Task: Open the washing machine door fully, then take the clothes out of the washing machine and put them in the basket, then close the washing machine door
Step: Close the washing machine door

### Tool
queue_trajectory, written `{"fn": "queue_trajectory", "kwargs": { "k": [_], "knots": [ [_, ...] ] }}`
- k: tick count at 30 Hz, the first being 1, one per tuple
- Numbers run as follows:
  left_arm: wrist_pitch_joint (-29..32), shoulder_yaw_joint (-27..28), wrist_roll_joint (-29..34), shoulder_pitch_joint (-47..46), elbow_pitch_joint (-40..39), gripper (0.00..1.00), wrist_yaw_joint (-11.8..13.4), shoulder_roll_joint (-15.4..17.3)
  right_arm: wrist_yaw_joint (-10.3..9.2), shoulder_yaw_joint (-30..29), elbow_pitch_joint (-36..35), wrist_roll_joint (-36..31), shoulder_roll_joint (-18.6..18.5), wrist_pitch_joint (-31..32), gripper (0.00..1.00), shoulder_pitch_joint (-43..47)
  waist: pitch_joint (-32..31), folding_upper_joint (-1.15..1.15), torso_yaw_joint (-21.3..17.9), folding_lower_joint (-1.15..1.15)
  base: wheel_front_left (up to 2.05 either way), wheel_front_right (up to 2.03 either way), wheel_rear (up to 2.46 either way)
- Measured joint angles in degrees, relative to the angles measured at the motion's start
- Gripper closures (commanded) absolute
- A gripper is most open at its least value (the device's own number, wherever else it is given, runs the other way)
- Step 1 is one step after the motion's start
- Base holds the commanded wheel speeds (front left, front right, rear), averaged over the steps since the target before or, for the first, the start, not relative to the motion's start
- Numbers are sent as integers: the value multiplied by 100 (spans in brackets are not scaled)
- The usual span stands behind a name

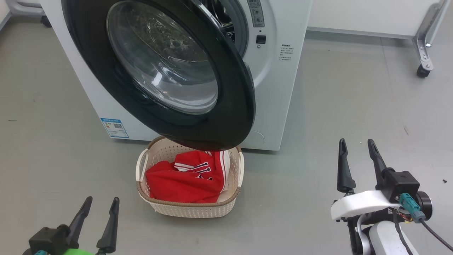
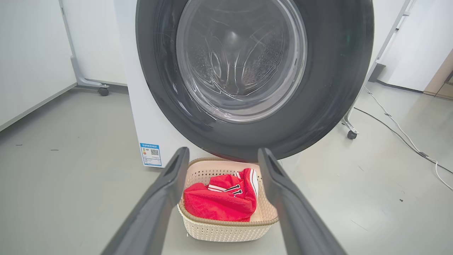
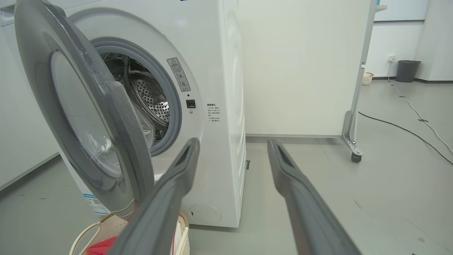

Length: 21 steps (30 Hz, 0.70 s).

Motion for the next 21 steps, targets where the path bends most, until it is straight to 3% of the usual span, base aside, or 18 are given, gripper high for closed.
{"fn": "queue_trajectory", "kwargs": {
  "k": [21],
  "knots": [
    [-53,44,54,-5,107,0,0,-37,-27,260,-48,48,7,0,0,7,14,0,17,0,0,0,0]
  ]
}}
